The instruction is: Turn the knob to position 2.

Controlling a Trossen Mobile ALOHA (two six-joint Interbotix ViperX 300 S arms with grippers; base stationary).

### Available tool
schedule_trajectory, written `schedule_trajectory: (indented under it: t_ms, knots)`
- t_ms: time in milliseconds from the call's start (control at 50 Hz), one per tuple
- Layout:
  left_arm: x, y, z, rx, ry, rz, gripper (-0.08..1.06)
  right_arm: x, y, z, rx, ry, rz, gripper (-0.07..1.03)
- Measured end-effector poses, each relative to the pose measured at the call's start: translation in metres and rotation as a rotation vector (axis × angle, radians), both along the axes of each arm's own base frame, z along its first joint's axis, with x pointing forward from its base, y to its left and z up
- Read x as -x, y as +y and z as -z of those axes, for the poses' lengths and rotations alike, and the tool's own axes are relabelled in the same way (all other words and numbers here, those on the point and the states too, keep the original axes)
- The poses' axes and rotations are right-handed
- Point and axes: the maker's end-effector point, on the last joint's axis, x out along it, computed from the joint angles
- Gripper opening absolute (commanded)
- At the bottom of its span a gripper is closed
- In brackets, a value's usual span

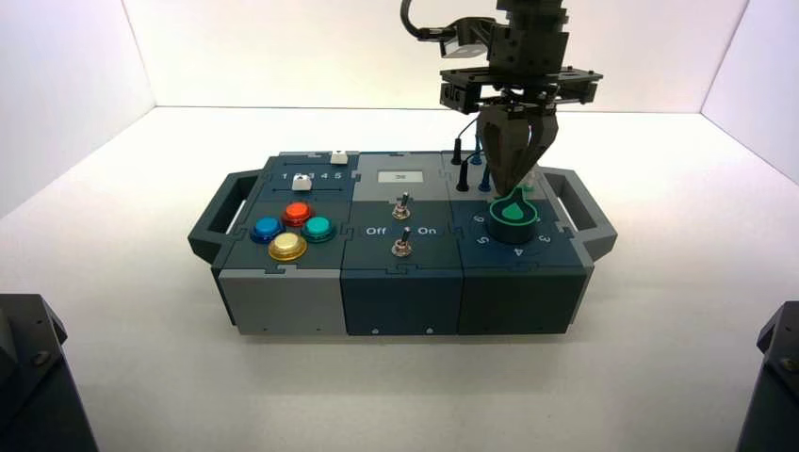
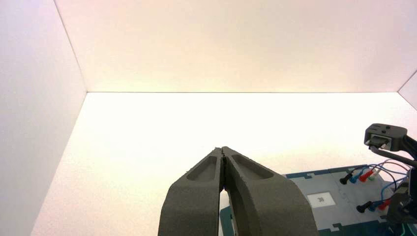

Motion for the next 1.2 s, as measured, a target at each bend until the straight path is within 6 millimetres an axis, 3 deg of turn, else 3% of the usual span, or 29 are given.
schedule_trajectory:
  t_ms: [1000, 1200]
  knots:
    - [0.0, 0.0, 0.0, 0.0, 0.0, 0.0, -0.03, 0.007, -0.009, 0.006, 0.023, 0.014, -0.004, -0.03]
    - [0.0, 0.0, 0.0, -0.001, 0.0, 0.001, -0.03, 0.005, -0.019, 0.005, 0.028, 0.017, 0.023, -0.02]
